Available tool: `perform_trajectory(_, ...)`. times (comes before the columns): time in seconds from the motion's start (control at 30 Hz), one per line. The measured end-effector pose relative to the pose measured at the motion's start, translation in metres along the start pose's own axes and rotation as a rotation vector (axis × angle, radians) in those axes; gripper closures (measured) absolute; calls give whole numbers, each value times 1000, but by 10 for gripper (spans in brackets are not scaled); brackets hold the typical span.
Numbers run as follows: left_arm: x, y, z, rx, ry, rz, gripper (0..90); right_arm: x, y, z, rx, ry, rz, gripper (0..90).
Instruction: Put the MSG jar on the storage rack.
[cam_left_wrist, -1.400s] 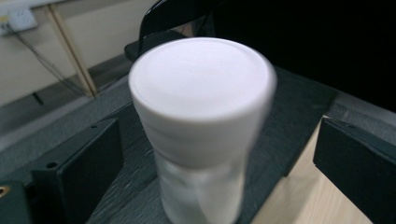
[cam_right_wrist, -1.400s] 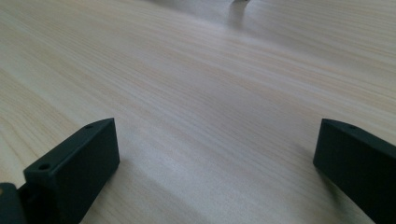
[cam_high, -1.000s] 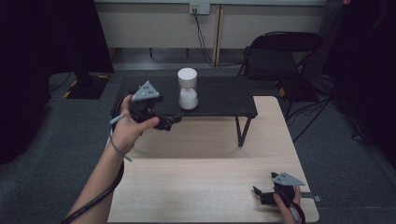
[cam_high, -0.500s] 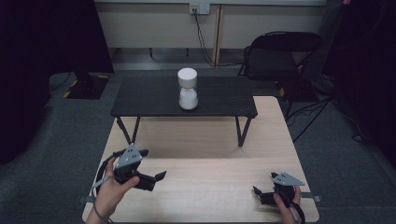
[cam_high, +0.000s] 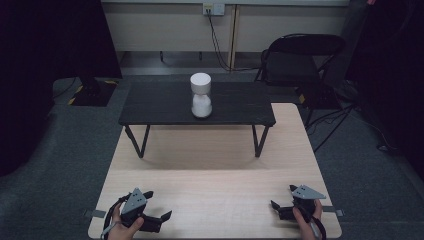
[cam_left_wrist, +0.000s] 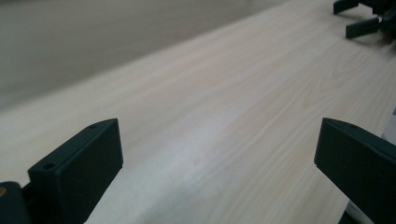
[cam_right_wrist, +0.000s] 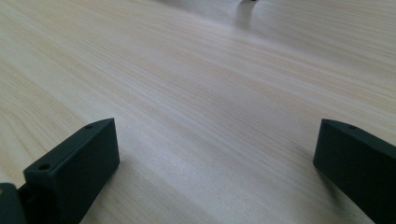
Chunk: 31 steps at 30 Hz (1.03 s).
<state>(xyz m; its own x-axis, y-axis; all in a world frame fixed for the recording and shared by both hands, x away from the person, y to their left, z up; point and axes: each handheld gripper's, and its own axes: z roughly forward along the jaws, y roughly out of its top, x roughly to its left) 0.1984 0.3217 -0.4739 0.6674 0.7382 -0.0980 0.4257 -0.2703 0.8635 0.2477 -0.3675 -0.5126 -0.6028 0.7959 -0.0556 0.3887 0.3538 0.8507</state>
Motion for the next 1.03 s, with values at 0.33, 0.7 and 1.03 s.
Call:
perform_trajectory(0.33,2,-15,-2,-22,-15,-24,4,0,0,0,0,0,0,0)
perform_trajectory(0.7,-1,-20,6,-18,-27,-18,4,0,0,0,1,1,1,0)
perform_trajectory(1.03,-3,-24,11,-23,-16,-19,4,0,0,0,1,1,1,0)
